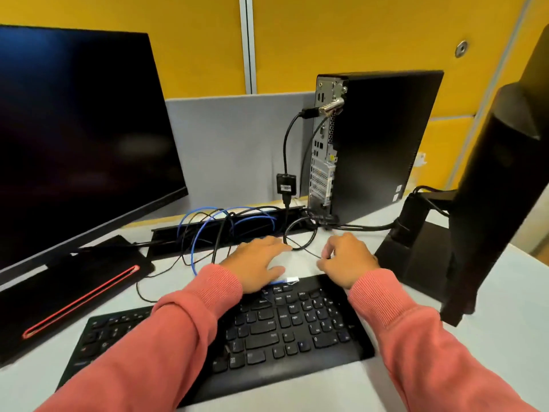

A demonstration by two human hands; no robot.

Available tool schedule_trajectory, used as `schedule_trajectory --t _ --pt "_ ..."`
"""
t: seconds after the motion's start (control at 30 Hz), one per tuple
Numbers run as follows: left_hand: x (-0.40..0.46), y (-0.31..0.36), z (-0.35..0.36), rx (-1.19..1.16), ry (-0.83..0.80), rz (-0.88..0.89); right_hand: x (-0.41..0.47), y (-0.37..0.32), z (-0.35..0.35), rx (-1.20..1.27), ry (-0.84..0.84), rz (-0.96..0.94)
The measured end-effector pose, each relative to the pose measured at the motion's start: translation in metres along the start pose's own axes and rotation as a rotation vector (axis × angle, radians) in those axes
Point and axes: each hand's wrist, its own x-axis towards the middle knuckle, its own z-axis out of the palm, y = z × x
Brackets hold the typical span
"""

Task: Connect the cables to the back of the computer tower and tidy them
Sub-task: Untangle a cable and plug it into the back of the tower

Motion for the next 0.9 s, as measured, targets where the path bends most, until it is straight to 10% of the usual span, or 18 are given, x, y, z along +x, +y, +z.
schedule_trajectory --t 0.5,0.77,0.9 --pt "0.034 0.008 0.002 -0.681 0.284 -0.176 0.009 0.014 0.023 0.247 0.061 -0.049" --pt "0.031 -0.003 0.015 -0.808 0.356 -0.264 0.014 0.017 0.024 0.276 0.032 -0.102" --pt "0.026 -0.002 0.017 -0.504 0.400 -0.339 0.021 0.005 0.015 0.444 0.119 -0.068"
